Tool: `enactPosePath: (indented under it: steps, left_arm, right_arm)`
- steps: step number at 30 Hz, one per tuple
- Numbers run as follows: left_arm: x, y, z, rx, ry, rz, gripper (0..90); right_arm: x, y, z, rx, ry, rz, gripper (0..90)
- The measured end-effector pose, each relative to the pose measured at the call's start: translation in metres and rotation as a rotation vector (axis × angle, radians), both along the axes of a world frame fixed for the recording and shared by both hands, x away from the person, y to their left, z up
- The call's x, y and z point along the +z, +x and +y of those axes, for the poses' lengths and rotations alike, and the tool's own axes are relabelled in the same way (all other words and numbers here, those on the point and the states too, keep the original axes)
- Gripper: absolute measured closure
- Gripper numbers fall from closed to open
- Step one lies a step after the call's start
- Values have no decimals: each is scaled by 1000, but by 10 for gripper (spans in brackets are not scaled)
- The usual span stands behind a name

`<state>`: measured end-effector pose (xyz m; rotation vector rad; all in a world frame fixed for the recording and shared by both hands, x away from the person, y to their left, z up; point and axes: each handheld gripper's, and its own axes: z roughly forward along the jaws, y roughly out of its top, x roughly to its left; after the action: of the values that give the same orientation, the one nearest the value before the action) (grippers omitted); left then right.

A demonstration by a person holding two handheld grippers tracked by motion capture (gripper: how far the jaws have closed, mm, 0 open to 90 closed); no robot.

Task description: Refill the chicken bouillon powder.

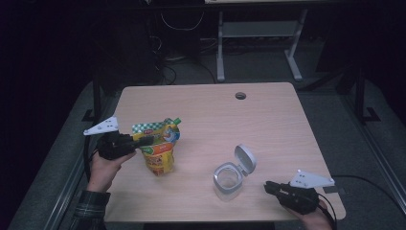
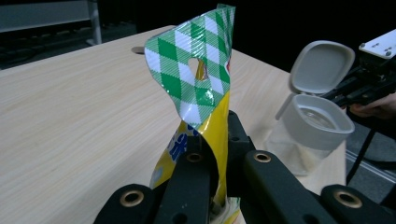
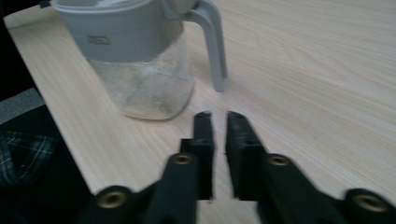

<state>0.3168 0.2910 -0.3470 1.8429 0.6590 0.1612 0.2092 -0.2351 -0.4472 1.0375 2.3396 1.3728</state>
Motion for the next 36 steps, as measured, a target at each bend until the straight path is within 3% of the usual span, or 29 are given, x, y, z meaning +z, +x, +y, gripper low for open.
enactPosePath:
  steps: [2, 14, 23, 36]
  left_arm:
    - [1, -2, -1, -9, -2, 5, 900]
    - [10, -12, -13, -51, -9, 13, 900]
    - [19, -18, -21, -77, -14, 10, 900]
    - [33, -24, -28, -113, -51, 0, 900]
  right_arm:
    - [3, -4, 0, 12, 9, -3, 897]
    - [23, -11, 25, 120, 68, -48, 898]
    - [37, -12, 44, 152, 89, -83, 898]
    - [48, -3, 74, 177, 110, -88, 899]
